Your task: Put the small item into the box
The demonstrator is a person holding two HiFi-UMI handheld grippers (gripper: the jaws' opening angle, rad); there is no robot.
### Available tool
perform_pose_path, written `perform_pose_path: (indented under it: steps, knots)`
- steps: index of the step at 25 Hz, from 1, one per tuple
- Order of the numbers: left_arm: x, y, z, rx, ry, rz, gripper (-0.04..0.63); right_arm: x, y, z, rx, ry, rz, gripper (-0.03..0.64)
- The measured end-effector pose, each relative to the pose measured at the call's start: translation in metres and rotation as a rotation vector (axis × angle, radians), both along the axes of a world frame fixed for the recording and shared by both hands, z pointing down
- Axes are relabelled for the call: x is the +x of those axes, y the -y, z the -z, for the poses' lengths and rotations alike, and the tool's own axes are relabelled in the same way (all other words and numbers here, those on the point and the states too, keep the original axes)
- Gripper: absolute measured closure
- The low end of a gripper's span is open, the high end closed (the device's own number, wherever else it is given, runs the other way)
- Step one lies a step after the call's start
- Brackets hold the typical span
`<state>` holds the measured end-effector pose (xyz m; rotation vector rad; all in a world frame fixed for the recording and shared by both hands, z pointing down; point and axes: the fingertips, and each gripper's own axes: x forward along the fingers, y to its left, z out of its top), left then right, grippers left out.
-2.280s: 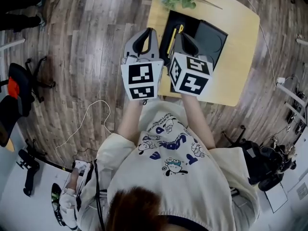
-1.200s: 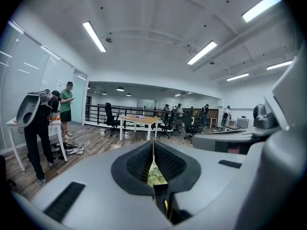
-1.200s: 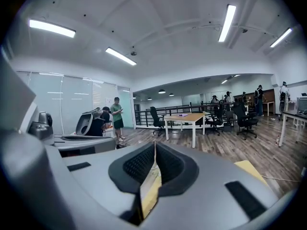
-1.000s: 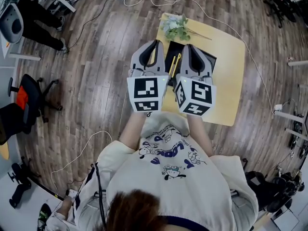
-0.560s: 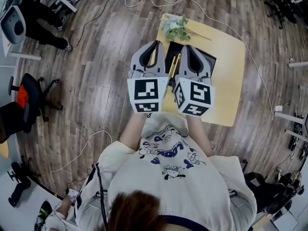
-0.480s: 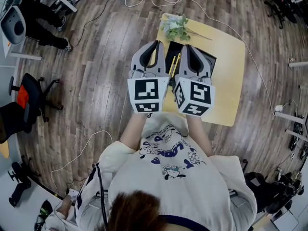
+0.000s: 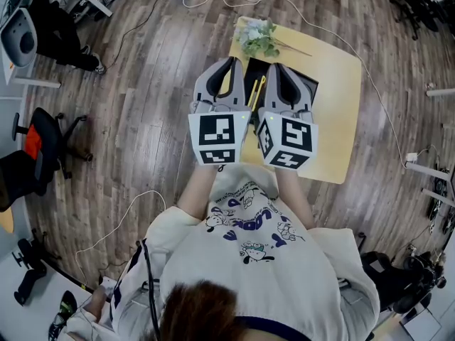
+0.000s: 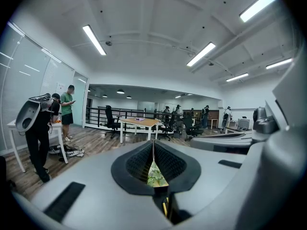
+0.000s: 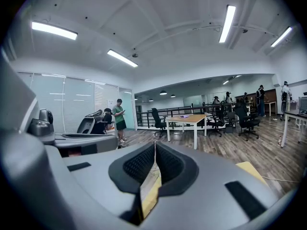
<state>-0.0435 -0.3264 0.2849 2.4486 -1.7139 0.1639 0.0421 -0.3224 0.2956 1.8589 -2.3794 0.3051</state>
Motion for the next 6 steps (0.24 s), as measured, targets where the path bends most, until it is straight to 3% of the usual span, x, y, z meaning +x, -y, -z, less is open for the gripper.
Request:
perform_pose_path:
  steps: [6]
  knots:
    - [0.0023,0.0017,0.0013,0.002,0.001,0.000,0.572,0.0029,0.0021,0.0026,0.005,0.002,-0.005,0.583]
